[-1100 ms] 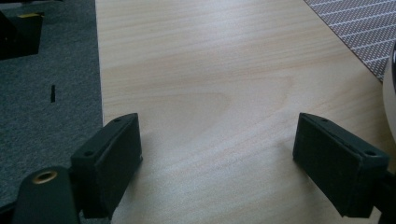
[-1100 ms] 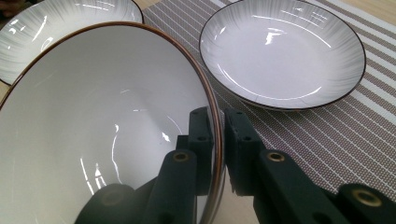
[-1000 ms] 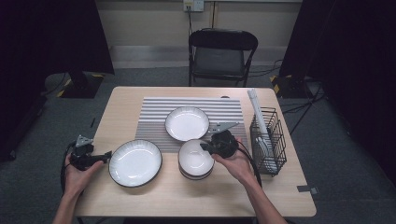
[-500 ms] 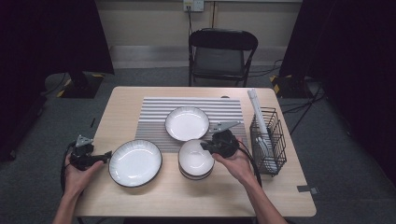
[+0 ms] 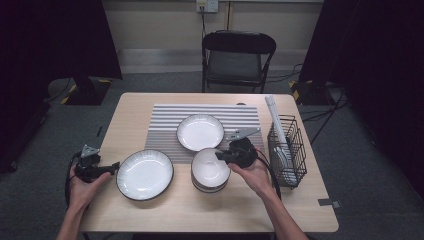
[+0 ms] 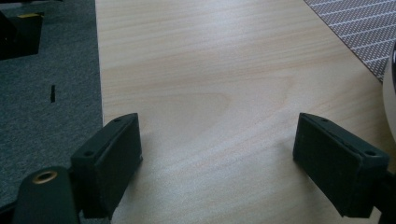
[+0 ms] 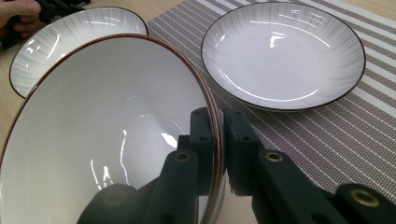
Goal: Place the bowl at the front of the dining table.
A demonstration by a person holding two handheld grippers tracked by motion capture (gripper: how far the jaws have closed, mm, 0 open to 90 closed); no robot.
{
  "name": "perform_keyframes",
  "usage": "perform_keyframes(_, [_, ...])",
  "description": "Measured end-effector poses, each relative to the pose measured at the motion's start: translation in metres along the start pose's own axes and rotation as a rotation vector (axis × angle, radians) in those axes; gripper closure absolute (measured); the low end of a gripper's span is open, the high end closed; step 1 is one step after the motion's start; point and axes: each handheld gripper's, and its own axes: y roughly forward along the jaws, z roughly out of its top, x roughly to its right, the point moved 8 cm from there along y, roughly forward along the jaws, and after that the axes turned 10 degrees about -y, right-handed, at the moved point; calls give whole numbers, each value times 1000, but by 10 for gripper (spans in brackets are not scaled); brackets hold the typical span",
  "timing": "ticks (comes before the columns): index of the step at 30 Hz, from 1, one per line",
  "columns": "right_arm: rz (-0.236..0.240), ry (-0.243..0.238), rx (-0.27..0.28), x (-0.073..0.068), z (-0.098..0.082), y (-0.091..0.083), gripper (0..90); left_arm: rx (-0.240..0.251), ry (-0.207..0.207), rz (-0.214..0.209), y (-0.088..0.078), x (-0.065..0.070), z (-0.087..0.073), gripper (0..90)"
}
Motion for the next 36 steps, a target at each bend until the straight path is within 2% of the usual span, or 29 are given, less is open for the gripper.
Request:
perform_keyframes(23, [27, 26, 23, -1, 8, -4, 827, 0, 1, 1, 0, 0, 0, 149])
perform_keyframes(36, [6, 44, 39, 3, 17, -8, 827, -1, -1, -1, 0, 0, 0, 148])
